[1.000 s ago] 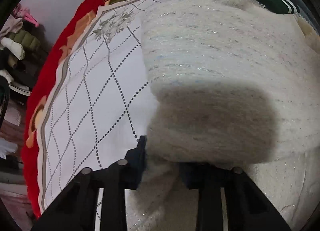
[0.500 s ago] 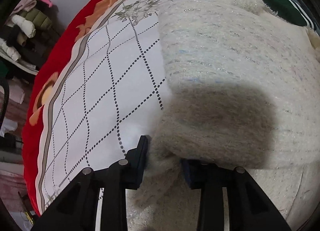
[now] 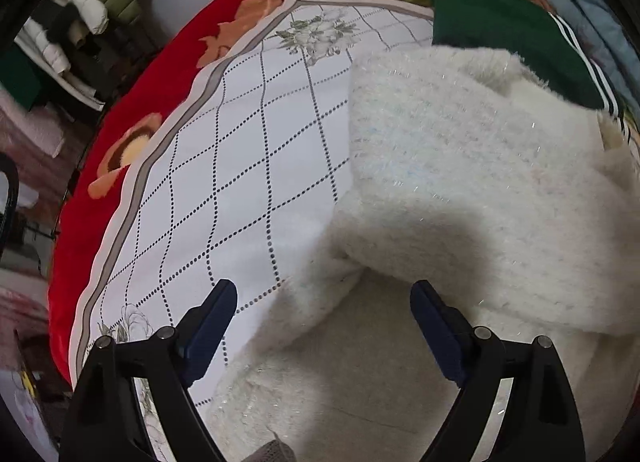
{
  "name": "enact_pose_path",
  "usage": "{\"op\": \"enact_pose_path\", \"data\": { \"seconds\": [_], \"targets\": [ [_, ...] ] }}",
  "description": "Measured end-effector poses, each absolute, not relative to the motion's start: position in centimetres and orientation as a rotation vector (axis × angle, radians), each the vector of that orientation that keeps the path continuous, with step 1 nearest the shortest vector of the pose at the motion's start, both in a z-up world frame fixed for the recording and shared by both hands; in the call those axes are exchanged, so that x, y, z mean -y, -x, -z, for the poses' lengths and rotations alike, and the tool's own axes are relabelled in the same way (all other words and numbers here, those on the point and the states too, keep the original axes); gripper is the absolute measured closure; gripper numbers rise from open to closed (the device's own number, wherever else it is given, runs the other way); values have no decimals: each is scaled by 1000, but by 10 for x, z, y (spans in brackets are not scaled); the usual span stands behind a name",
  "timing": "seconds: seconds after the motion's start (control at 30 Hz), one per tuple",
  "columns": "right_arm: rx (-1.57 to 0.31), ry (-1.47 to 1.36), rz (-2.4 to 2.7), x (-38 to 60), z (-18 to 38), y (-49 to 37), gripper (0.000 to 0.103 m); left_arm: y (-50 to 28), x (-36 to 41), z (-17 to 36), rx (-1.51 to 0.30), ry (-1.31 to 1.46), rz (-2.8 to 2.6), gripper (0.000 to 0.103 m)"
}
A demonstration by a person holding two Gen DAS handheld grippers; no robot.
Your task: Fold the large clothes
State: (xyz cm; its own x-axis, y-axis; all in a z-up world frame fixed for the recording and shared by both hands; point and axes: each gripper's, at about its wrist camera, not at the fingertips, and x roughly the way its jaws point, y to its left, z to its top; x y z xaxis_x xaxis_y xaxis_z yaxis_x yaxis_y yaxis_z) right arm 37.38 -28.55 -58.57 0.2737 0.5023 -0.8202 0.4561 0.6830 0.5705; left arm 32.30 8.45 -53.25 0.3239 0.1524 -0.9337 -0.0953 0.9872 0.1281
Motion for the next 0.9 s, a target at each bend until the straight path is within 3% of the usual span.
{"op": "enact_pose_path", "data": {
  "seconds": [0.1, 0.13, 0.17, 0.23, 0.4, 0.5, 0.53, 0.57, 0.63, 0.77, 0.9],
  "targets": [
    [-1443, -884, -51, 279, 623, -392, 20, -333, -72, 526, -1212, -44, -177, 14],
    [-1466, -901, -63, 278, 632, -391, 40, -338, -66, 522, -1197, -52, -179, 14],
    [-1484, -883, -61, 270, 637, -396, 79, -342, -62, 517, -1182, -59, -178, 14],
    [-1442, -741, -61, 256, 621, -405, 86, -351, -53, 505, -1136, -73, -167, 14],
    [-1206, -502, -34, 241, 537, -401, 87, -377, -40, 498, -1084, -112, -148, 14],
    [-1277, -463, 31, 252, 565, -418, 86, -401, -36, 539, -1150, -172, -186, 14],
    [-1339, -472, 50, 257, 587, -423, 83, -410, -38, 566, -1210, -180, -191, 13],
    [-1383, -482, 61, 273, 599, -422, 73, -414, -42, 580, -1232, -159, -183, 10],
    [-1453, -566, 64, 278, 629, -431, 70, -416, -48, 580, -1216, -122, -186, 3],
    [-1419, -600, 72, 295, 589, -419, 46, -405, -52, 551, -1181, -153, -208, 3],
    [-1464, -554, 95, 310, 562, -383, 45, -373, -48, 526, -1164, -146, -238, 3]
  ]
}}
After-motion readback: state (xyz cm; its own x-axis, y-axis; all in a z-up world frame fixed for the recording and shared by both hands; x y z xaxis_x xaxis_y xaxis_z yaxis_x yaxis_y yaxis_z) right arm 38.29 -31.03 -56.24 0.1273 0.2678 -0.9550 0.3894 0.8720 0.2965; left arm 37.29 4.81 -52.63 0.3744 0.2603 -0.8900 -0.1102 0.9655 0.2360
